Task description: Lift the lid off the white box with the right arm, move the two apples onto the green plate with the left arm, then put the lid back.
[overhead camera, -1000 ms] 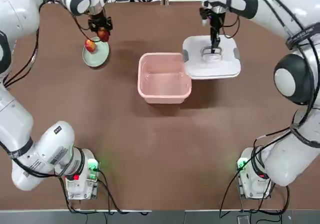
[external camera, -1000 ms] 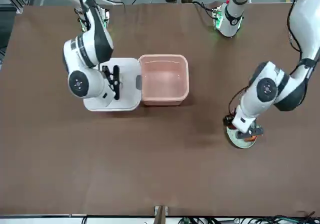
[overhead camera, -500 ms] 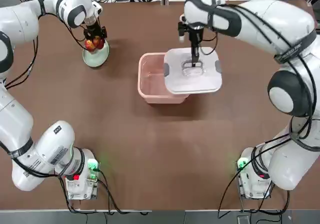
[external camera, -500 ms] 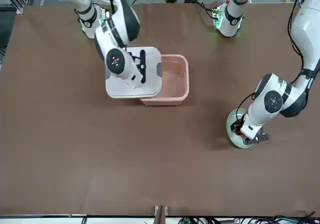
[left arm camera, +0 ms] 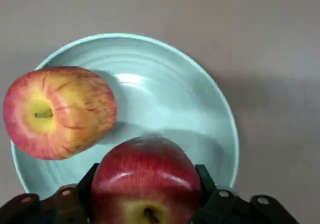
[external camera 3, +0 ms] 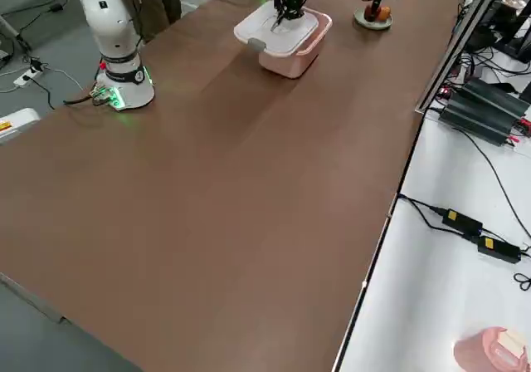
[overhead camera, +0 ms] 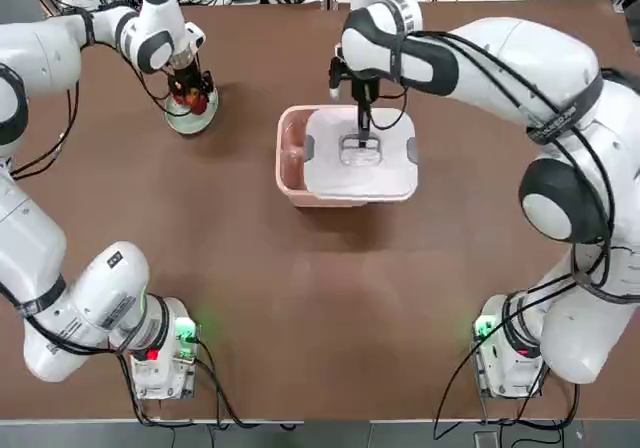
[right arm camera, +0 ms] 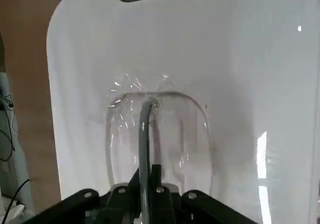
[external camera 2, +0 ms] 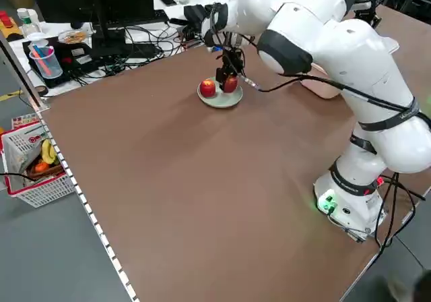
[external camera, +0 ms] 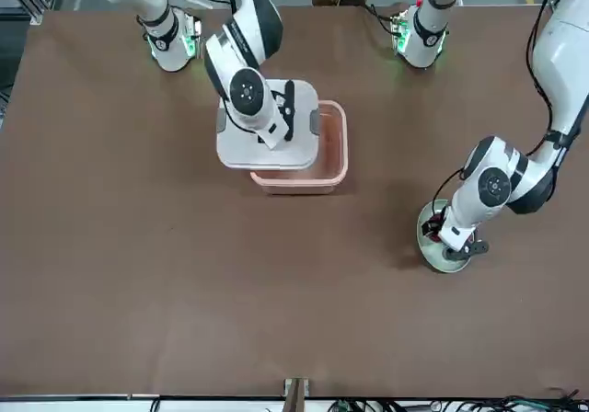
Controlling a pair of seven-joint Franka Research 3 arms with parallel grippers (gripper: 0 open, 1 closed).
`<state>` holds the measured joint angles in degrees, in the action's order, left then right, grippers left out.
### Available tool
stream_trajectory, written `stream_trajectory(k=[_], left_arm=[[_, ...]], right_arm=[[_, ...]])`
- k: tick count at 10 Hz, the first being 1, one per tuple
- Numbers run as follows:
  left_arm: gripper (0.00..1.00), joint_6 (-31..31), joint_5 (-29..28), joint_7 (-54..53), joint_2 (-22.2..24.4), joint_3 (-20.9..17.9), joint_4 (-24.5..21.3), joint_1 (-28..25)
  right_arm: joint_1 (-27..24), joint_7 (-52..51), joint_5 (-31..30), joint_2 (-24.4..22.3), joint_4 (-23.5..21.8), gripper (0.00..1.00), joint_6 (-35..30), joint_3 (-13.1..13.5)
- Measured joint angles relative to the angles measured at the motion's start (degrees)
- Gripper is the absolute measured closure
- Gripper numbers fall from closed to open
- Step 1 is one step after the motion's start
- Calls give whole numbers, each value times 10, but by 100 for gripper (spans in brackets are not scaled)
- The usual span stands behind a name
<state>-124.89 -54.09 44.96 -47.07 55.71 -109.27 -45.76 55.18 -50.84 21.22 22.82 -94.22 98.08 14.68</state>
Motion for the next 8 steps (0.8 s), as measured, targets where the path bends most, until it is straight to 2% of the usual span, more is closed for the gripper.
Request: stream_trajectory(k=[2,3,5,8], left_arm=[[20,-2,-6,0,-1,-9,-8,0],[16,-2,-6,1,-1,-9,-8,0],[0,-4,-6,5,-1,-9,-7,1],[0,-2,-6,6,7,4,21,0]], right_arm=[[10,22,5,23,29,93,1,0],[15,29,5,31,42,93,1,0],[18,30,5,41,62,93,1,1],[18,20,10,53,77,93,1,4]])
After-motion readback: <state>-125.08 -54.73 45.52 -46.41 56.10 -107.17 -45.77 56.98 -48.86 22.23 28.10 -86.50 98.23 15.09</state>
